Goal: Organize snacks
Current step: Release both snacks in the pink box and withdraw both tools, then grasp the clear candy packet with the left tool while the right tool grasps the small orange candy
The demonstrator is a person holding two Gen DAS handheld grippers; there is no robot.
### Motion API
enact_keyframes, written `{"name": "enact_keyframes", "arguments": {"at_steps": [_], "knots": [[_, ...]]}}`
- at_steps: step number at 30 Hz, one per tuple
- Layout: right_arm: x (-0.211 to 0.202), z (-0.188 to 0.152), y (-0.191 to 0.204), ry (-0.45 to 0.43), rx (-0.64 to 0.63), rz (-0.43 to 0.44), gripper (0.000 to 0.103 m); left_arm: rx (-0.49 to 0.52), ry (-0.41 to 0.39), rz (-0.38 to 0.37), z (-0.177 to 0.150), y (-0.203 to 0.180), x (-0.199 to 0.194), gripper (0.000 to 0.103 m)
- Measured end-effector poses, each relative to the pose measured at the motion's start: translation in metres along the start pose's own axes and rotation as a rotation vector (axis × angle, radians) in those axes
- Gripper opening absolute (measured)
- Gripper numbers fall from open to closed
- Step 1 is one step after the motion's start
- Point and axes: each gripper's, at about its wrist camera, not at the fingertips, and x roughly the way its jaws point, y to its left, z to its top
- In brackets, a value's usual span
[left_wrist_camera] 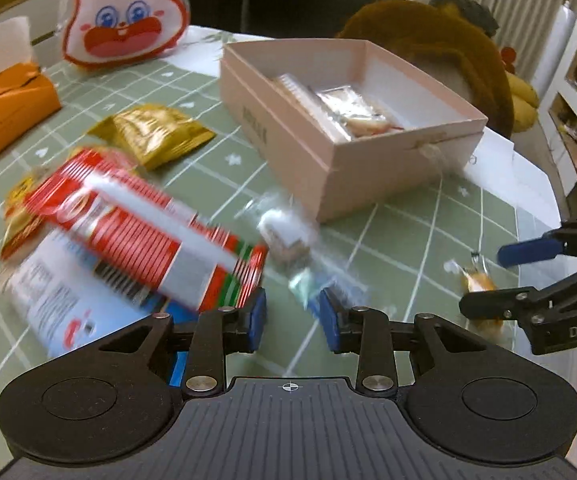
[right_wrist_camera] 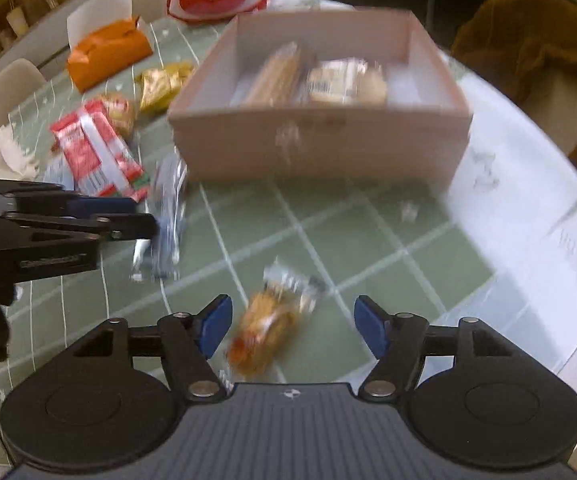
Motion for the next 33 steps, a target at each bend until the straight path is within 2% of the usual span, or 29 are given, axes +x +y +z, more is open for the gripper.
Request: {"name": "enact_keyframes", "arguments": {"at_steps": [1, 6, 8, 10, 11, 13, 16, 20, 26, 33], "knots": [[0.002, -0.002, 0.001, -0.001, 0.002, -0.022, 0.081, -0.028, 0.002, -0.004, -0.002, 0.003, -0.002, 0.036], [0.004, -0.011, 0.009, -0.035, 0.019, -0.096, 0.087, -0.221, -0.004, -0.037, 0.010, 0.013, -0.006, 0.035], [0.007, -0.015, 0.013, -0.043, 0.015, -0.124, 0.092, -0.257, -0.028, -0.023, 0.020, 0.011, -0.005, 0.035], [0.008, -0.021, 0.015, -0.050, 0.038, -0.137, 0.102, -0.286, -0.056, 0.001, 0.031, 0.009, -0.001, 0.035], [0.007, -0.024, 0.014, -0.057, 0.045, -0.145, 0.103, -0.294, -0.064, 0.016, 0.035, 0.009, 0.002, 0.035], [0.006, -0.029, 0.014, -0.080, 0.050, -0.152, 0.103, -0.298, -0.060, 0.047, 0.042, 0.007, 0.012, 0.035], [0.003, -0.034, 0.013, -0.083, 0.059, -0.144, 0.103, -0.244, -0.023, 0.067, 0.043, -0.002, 0.024, 0.038], [0.003, -0.036, 0.014, -0.097, 0.053, -0.142, 0.103, -0.180, -0.035, 0.080, 0.034, -0.011, 0.022, 0.041], [0.003, -0.037, 0.014, -0.104, 0.055, -0.144, 0.103, -0.196, -0.005, 0.105, 0.030, -0.022, 0.019, 0.040], [0.004, -0.034, 0.014, -0.081, 0.051, -0.141, 0.103, -0.213, 0.001, 0.145, 0.035, -0.025, 0.026, 0.048]]}}
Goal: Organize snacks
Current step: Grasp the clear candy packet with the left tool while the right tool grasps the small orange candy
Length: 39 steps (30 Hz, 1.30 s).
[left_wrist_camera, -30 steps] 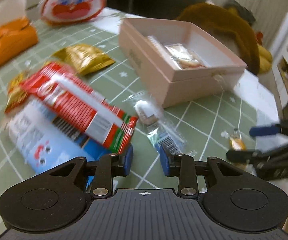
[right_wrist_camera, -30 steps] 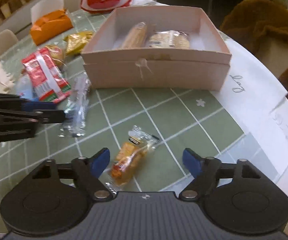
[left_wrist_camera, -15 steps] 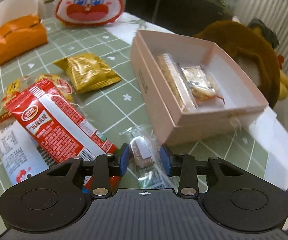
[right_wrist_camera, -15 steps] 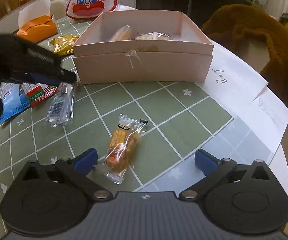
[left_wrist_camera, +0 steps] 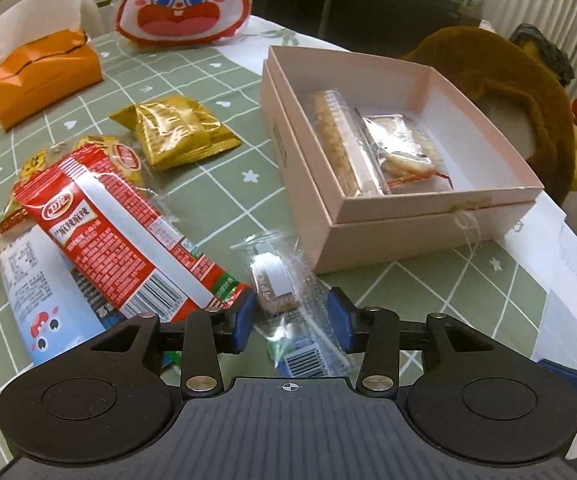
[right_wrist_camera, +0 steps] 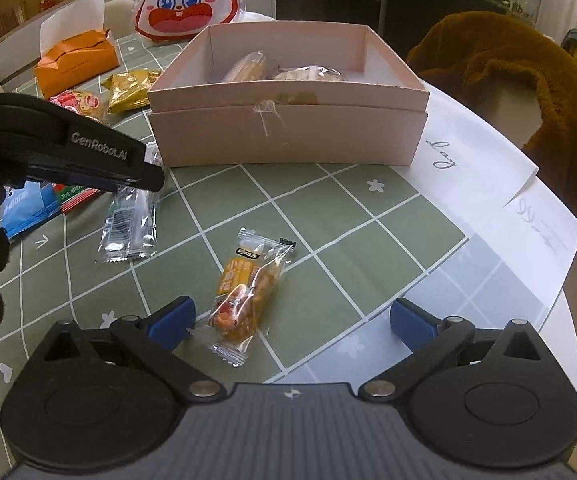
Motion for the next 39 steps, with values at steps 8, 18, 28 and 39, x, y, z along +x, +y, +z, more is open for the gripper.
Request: {"name": "enact_keyframes", "arguments": {"at_steps": [8, 18, 28, 39], "knots": [[-0.003, -0.007, 0.001, -0.029, 0.018, -0.009, 0.103, 0.009, -0.002, -0.033, -0.007, 0.006, -0.006, 0.045], [-0.003, -0.008, -0.001, -0.024, -0.003, 0.007, 0.103, 0.004, 0.022, -0.099, -0.034, 0.011, -0.028, 0.042], [-0.004, -0.012, 0.000, -0.046, -0.001, 0.005, 0.103, -0.019, 0.031, -0.168, -0.065, 0.024, -0.052, 0.043], [-0.008, -0.029, 0.001, -0.148, 0.007, -0.002, 0.103, -0.040, 0.030, -0.174, -0.063, 0.026, -0.050, 0.044]]}}
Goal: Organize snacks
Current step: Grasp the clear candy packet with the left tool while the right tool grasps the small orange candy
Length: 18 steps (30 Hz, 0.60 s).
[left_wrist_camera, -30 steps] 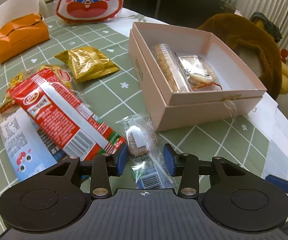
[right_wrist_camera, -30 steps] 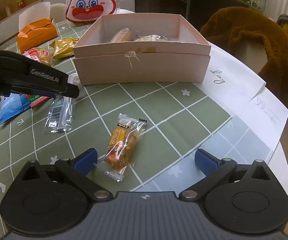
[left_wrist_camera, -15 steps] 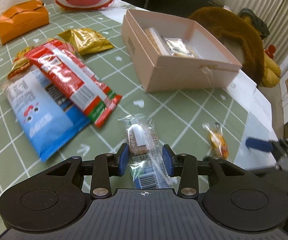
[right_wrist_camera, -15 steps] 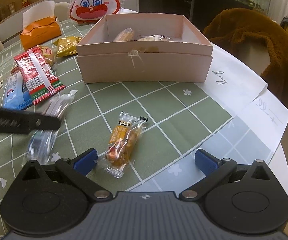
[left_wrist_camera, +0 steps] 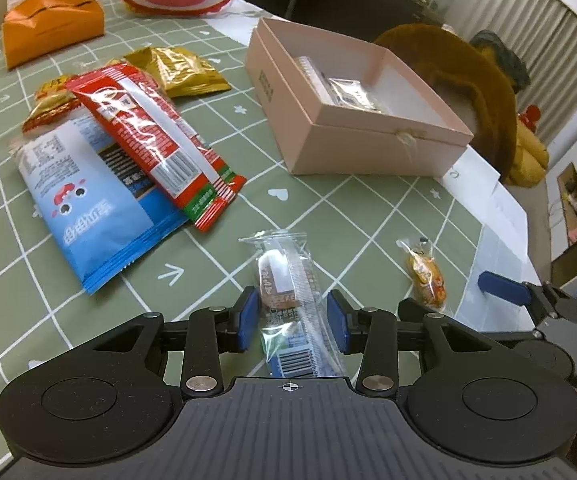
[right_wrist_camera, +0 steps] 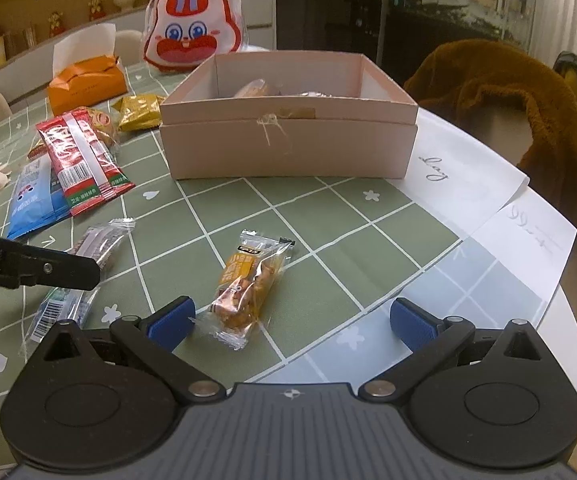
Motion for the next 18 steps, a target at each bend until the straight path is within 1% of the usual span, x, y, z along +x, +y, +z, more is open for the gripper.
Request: {"name": "enact_keyframes", "arguments": {"at_steps": [1, 6, 12, 18], "knots": [[0.000, 0.000, 0.000, 0.001, 0.000, 0.000, 0.103, -0.002, 0.003, 0.002, 0.001, -0.001, 0.001, 0.043], [0.000, 0.001, 0.000, 0.009, -0.004, 0.002, 0.103, -0.021, 0.014, 0.014, 0.009, -0.001, 0.006, 0.043], [0.003, 0.010, 0.000, 0.090, -0.008, 0.011, 0.103, -0.016, 0.007, 0.019, 0.015, -0.003, 0.011, 0.043], [0.008, 0.019, 0.001, 0.154, 0.000, 0.005, 0.103, -0.004, -0.010, -0.009, 0.013, -0.003, 0.012, 0.042]]}}
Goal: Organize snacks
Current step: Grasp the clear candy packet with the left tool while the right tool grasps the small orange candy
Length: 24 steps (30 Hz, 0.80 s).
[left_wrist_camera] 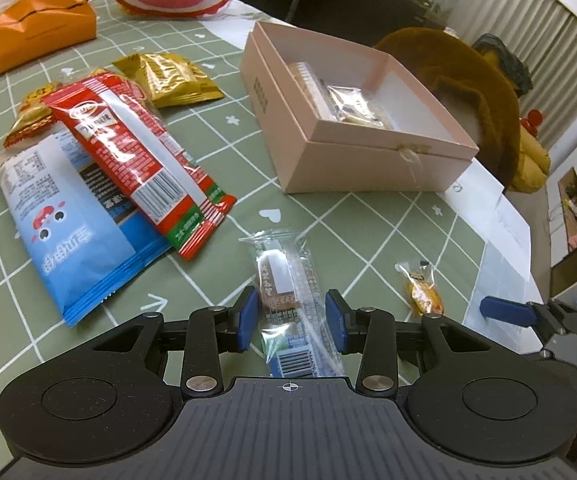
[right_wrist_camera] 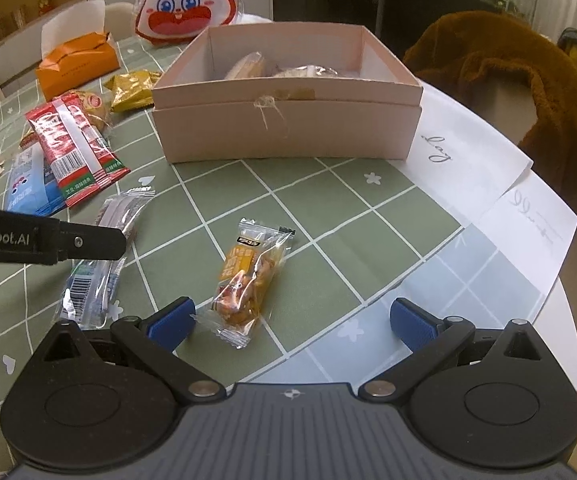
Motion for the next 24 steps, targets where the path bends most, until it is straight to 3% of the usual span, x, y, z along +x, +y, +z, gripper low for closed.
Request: {"name": "enact_keyframes", "arguments": {"at_steps": [8, 11, 14, 16, 18, 22, 24], "knots": [[0.007, 0.019, 0.000, 0.053, -0.009, 0.035, 0.100, 0.027, 0.002, 0.024, -0.003, -0.005, -0.002, 0.041], [0.005, 0.019, 0.007, 0.049, -0.057, 0.035, 0.089, 0.044, 0.009, 0.044, -0.004, -0.009, -0.002, 0.041], [-0.001, 0.019, 0.012, 0.042, -0.088, 0.052, 0.069, 0.054, 0.013, 0.054, -0.006, -0.010, -0.002, 0.042], [-0.005, 0.020, 0.016, 0.050, -0.112, 0.067, 0.049, 0.058, 0.010, 0.058, -0.007, -0.011, -0.003, 0.042], [-0.008, 0.022, 0.019, 0.065, -0.129, 0.080, 0.037, 0.066, 0.014, 0.063, -0.006, -0.012, -0.002, 0.042], [-0.010, 0.024, 0.015, 0.084, -0.110, 0.102, 0.026, 0.059, 0.024, 0.066, -0.004, -0.012, -0.001, 0.042], [-0.011, 0.023, 0.012, 0.089, -0.099, 0.101, 0.025, 0.059, 0.025, 0.071, -0.004, -0.014, -0.001, 0.042]]}}
